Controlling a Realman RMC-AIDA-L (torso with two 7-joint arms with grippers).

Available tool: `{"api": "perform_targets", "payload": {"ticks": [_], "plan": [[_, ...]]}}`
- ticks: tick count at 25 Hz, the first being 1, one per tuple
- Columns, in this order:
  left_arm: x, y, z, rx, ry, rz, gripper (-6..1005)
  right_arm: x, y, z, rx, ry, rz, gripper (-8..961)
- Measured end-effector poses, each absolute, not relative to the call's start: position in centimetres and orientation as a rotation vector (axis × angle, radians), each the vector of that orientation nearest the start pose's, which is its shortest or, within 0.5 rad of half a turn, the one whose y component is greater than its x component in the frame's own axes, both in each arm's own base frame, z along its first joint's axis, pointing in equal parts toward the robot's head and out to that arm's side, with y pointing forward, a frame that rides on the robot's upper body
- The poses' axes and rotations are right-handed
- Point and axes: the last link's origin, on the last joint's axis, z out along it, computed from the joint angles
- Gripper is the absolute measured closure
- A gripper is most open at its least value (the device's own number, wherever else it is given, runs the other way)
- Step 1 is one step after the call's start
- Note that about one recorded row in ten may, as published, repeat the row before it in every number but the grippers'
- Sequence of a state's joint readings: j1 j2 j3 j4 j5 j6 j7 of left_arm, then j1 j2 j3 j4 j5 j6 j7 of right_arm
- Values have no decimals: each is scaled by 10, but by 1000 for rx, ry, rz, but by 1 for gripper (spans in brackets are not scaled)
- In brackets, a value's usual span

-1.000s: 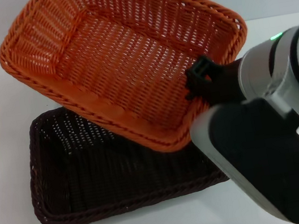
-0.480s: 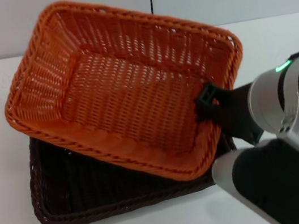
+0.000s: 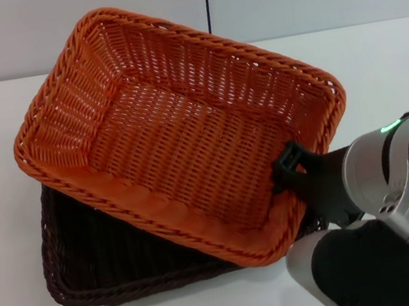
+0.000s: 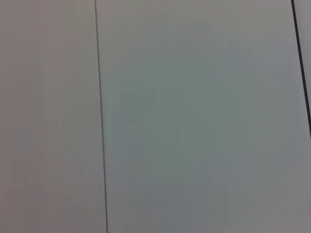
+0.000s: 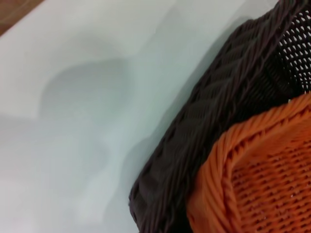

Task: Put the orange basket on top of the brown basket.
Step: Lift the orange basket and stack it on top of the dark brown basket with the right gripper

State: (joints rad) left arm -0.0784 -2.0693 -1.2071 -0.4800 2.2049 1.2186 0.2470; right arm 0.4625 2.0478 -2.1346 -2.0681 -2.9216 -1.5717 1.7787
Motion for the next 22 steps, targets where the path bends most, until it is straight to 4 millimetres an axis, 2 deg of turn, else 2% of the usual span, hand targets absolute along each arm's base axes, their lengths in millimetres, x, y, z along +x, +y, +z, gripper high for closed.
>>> {"api": "perform_targets", "payload": {"ticks": [7,12,15,18,22], "plan": [[-396,250,54,-1070,-535,-412,271,67,242,-39,-2402,-1378,-864,686],[-399,250,52,-1088,-533,-391,271,58,243,-43,-2375,-1362,-750,451],[-399,251,52,-1093,-531,-389,271,55,239,-48,-2371,-1369,-695,226],[-399,253,52,-1100,-527,-382,271,57,225,-61,-2391,-1422,-657,228],[-400,253,51,-1104,-526,-377,271,57,216,-67,-2399,-1460,-633,230]]}}
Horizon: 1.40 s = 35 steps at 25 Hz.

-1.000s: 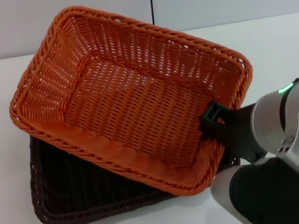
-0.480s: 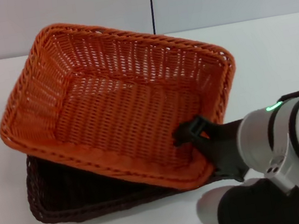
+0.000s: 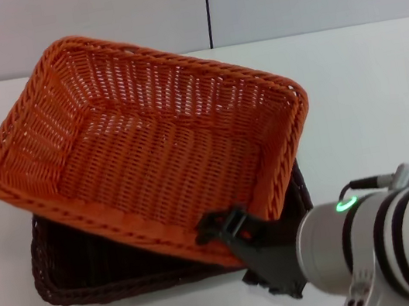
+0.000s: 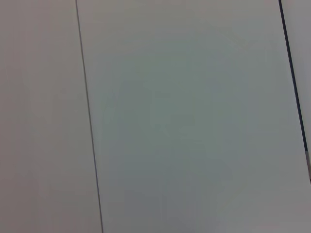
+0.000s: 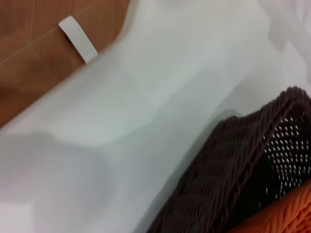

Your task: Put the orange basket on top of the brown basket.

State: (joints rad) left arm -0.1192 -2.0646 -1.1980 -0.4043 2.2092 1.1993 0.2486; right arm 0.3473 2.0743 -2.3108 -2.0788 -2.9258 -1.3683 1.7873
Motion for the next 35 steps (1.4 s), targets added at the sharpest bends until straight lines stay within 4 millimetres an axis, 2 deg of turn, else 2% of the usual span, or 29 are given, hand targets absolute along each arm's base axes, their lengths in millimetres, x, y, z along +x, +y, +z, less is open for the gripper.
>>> {"api": "perform_targets", "payload": {"ticks": [6,10,13,20,26,31,33,35], "plan": [[-402,252,51,-1109,-526,-365,271,54,209,-72,-2386,-1482,-570,229],[-402,252,51,-1110,-527,-364,271,44,220,-68,-2313,-1435,-457,229],[-402,250,48,-1123,-527,-361,271,43,220,-69,-2280,-1439,-413,230],[-402,250,46,-1133,-526,-360,271,48,201,-80,-2231,-1511,-324,229],[-400,251,45,-1135,-525,-366,271,45,200,-87,-2219,-1477,-250,229],[-400,251,46,-1129,-527,-368,271,25,209,-105,-2186,-1249,95,229],[-399,249,47,-1118,-523,-380,271,19,222,-107,-2160,-1044,290,229],[-398,248,48,-1112,-520,-386,271,18,246,-97,-2090,-804,461,229]]}}
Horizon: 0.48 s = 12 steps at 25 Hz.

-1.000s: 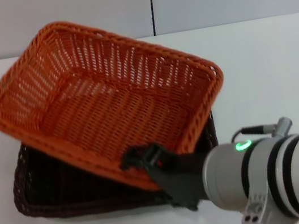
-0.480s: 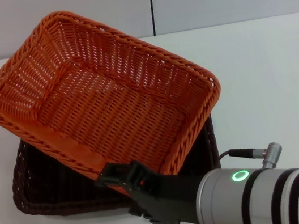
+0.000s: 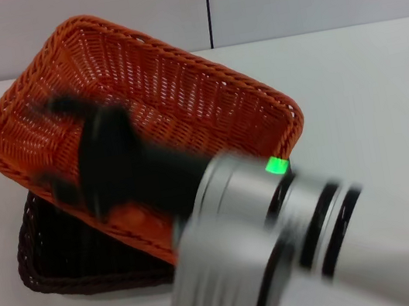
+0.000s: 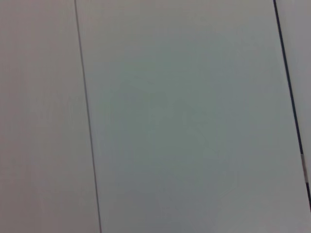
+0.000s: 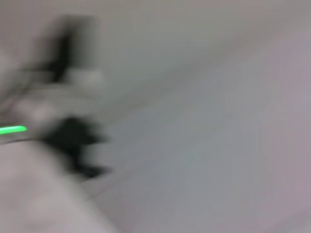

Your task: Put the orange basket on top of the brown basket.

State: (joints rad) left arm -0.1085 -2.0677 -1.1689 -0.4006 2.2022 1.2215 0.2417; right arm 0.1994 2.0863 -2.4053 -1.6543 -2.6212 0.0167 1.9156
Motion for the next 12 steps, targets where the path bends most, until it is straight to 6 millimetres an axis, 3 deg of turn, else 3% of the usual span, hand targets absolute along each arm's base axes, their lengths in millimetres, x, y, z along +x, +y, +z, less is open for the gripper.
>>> {"api": "perform_targets", "payload": {"ticks": [3,6,9,12], "plan": [[-400,245,50,-1095,-526,-394,271,43,296,-61,-1917,-371,637,230],[-404,242,53,-1071,-560,-434,271,107,344,-12,-1646,68,724,230],[-406,241,54,-1058,-575,-450,271,179,360,18,-1451,355,766,230],[-413,235,63,-1003,-601,-490,271,243,357,31,-1311,492,741,230]]}}
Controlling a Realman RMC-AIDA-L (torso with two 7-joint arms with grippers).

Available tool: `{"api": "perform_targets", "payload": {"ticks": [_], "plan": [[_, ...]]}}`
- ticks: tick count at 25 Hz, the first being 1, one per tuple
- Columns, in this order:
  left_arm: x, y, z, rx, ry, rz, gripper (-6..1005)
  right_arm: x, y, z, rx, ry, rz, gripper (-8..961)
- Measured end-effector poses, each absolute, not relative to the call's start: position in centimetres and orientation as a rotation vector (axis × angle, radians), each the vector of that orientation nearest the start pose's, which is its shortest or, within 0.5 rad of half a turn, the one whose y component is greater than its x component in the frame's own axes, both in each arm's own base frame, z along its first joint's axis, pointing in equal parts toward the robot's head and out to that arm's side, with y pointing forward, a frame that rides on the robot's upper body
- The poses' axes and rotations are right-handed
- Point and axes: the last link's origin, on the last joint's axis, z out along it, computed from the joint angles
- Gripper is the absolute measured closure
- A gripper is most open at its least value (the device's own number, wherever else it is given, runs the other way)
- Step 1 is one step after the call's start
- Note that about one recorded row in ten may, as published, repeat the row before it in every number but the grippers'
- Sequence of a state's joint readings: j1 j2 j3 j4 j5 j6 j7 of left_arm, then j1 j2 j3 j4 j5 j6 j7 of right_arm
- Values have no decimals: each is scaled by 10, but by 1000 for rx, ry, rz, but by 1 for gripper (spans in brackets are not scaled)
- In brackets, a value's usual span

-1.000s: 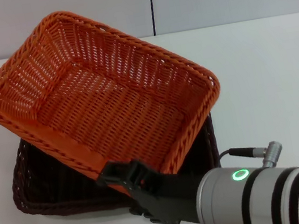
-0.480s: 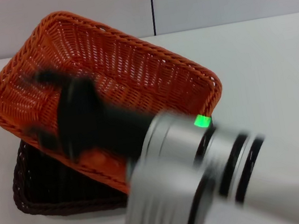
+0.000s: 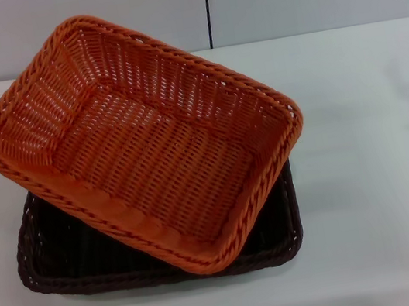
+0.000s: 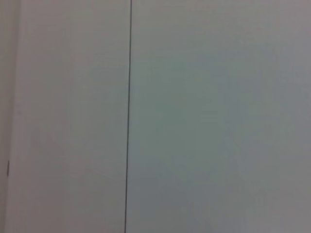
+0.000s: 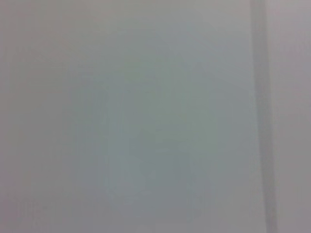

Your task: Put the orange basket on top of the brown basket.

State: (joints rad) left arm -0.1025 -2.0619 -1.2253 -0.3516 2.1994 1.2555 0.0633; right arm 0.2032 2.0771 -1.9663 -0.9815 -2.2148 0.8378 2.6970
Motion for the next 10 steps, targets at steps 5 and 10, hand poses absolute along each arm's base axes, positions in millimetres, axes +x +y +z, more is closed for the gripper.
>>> {"api": "perform_targets", "payload": {"ticks": [5,10], "plan": [[-415,234,67,-985,-599,-488,271,283,347,31,-1238,527,721,230],[-415,235,67,-982,-596,-491,271,288,349,31,-1230,504,703,229]]}}
